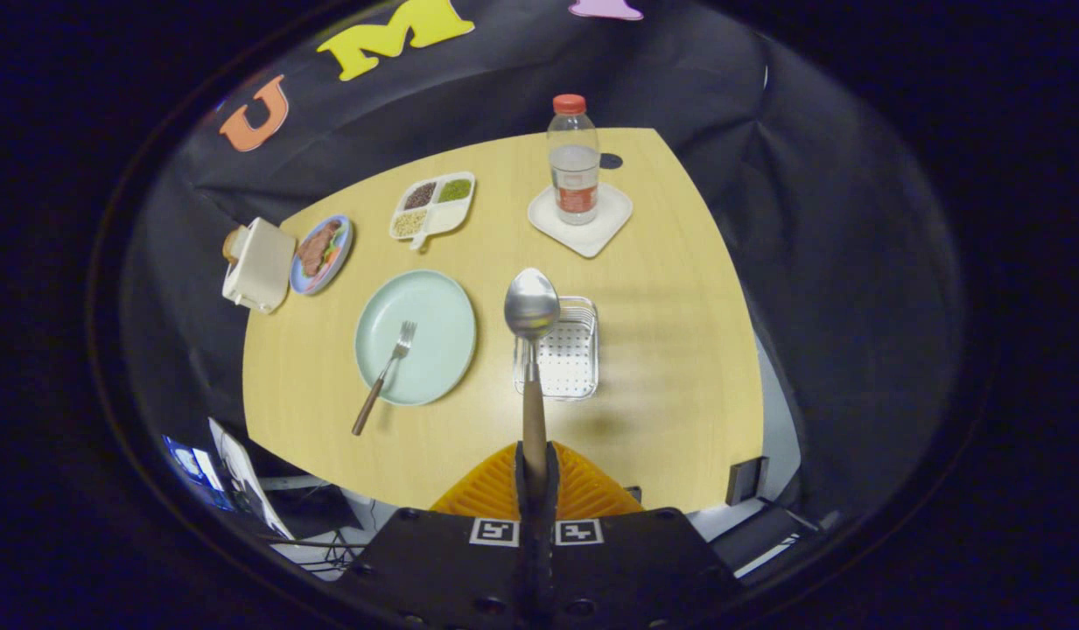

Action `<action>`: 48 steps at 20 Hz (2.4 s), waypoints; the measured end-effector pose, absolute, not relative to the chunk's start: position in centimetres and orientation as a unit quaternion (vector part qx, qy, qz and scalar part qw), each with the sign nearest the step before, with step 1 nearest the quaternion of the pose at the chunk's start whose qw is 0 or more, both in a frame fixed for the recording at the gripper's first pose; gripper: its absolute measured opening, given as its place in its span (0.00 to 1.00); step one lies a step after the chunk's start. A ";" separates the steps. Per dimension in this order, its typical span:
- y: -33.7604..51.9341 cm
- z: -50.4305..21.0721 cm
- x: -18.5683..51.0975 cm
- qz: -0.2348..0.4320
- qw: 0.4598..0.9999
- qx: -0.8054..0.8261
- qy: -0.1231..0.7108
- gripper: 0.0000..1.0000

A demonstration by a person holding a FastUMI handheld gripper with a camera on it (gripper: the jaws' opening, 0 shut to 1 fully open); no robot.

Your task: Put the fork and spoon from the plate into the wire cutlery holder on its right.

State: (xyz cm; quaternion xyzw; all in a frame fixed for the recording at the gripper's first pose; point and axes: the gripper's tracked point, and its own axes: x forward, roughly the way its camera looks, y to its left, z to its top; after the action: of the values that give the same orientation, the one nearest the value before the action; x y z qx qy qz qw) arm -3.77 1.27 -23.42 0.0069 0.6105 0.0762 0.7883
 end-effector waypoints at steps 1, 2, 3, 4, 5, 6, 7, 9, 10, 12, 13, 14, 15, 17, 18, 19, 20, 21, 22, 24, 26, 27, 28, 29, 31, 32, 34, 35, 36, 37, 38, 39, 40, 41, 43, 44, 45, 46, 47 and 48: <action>1.1 -23.8 -4.2 0.074 0.782 0.011 0.619 0.00; 0.9 -24.2 -4.6 0.073 0.775 0.017 0.628 0.00; 0.9 -24.7 -4.9 0.071 0.768 0.025 0.636 0.00; 0.8 -25.1 -5.0 0.069 0.761 0.033 0.644 0.00; 0.6 -25.3 -5.3 0.067 0.755 0.040 0.651 0.00; 1.0 -26.0 -4.7 0.064 0.751 0.044 0.655 0.00; 1.0 -26.4 -4.4 0.060 0.747 0.046 0.660 0.00; 0.5 -27.0 -3.8 0.046 0.743 0.048 0.666 0.00; 0.5 -27.3 -3.6 0.040 0.740 0.051 0.669 0.00; 0.6 -27.6 -3.2 0.032 0.740 0.058 0.669 0.02; 0.4 -27.7 -3.0 0.027 0.744 0.057 0.666 0.02; 0.4 -27.6 -2.6 0.024 0.745 0.061 0.664 0.06; 0.6 -27.4 -1.9 0.027 0.750 0.065 0.657 0.06; 1.1 -27.0 -1.4 0.029 0.762 0.058 0.644 0.21; 1.1 -26.5 -1.0 0.030 0.770 0.050 0.635 0.31; 1.1 -26.0 -0.5 0.030 0.779 0.040 0.625 0.42; 1.4 -25.6 0.0 0.030 0.788 0.030 0.614 0.53; 1.7 -25.0 0.3 0.030 0.797 0.021 0.603 0.64; 2.0 -24.3 0.7 0.030 0.805 0.013 0.592 0.76; 3.0 -23.1 1.1 0.036 0.820 -0.004 0.571 0.90; 5.1 -22.3 0.8 0.050 0.826 -0.012 0.561 0.94; 6.5 -22.0 0.3 0.060 0.826 -0.014 0.560 0.96; 7.8 -21.9 -0.1 0.069 0.825 -0.011 0.561 0.96; 9.2 -22.3 -0.4 0.075 0.823 -0.010 0.563 0.96; 11.8 -22.9 -1.4 0.085 0.821 -0.006 0.565 0.97; 13.2 -23.3 -1.9 0.090 0.820 -0.007 0.565 0.97; 16.2 -24.4 -3.4 0.103 0.814 -0.001 0.572 0.97; 17.4 -24.8 -4.1 0.107 0.809 0.005 0.578 0.97; 18.7 -25.5 -4.5 0.108 0.805 0.010 0.583 0.97; 19.9 -26.2 -4.9 0.108 0.802 0.014 0.587 0.97; 20.8 -26.9 -5.3 0.107 0.799 0.017 0.592 0.97; 21.8 -27.8 -5.8 0.107 0.795 0.019 0.597 0.97; 22.7 -28.7 -6.2 0.104 0.790 0.021 0.604 0.97; 23.4 -29.5 -6.5 0.102 0.786 0.022 0.609 0.97; 24.8 -31.2 -6.9 0.098 0.778 0.021 0.620 0.97; 25.4 -31.9 -7.0 0.097 0.775 0.019 0.624 0.97; 25.8 -32.6 -7.0 0.094 0.773 0.018 0.627 0.97; 26.3 -33.2 -6.9 0.091 0.772 0.016 0.629 0.97; 26.7 -33.9 -7.6 0.088 0.769 0.014 0.634 0.97; 27.1 -34.6 -7.5 0.085 0.766 0.012 0.637 0.97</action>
State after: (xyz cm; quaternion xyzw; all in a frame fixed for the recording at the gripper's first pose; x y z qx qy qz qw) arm -7.51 27.06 -34.57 0.0124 0.6372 0.0852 0.7658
